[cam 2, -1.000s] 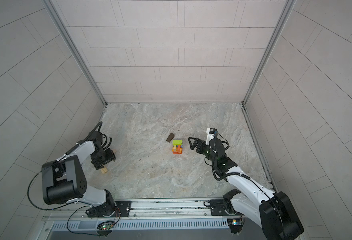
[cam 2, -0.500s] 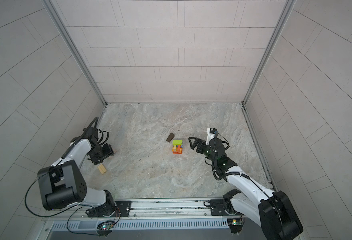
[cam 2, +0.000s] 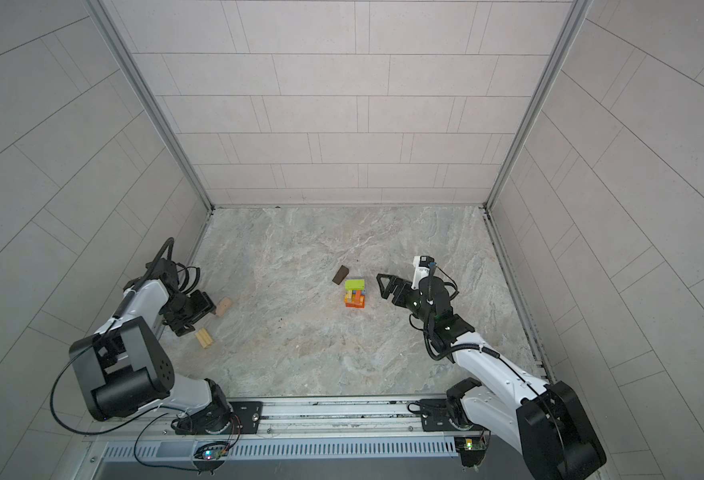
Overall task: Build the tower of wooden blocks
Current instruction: 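Lower the left gripper onto the small pale wood block and close on it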
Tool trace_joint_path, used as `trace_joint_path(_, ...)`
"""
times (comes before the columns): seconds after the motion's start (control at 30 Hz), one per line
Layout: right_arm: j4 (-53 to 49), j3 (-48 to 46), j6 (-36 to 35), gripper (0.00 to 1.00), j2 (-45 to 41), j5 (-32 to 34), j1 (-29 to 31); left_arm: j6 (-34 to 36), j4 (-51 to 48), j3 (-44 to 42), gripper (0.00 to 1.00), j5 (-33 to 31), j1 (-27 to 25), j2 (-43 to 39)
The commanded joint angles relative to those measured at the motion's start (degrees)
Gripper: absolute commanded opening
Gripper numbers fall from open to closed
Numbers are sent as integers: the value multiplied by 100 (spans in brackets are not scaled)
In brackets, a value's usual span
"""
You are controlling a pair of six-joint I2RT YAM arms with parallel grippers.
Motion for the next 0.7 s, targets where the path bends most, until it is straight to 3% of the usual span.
trace_joint_path(0.0,186,-87,101,100,63,-39,-9,-373,-70,-193,73,-417,180,30)
trace_joint_path(0.1,272,-120,149,100,119,-46,-9,-594,110,-384,73,-557,215,39)
trace_joint_path(0.33,478,-219,217,100,178,-46,-25,-922,1231,-1124,73,-25,212,-415)
trace_joint_path(0.5,479,-227,211,100,166,-58,-53,-1000,1629,-1283,73,410,215,-316)
trace_joint_path(0.67,468,-229,217,100,122,-66,-66,-939,1659,-1261,57,769,180,-189)
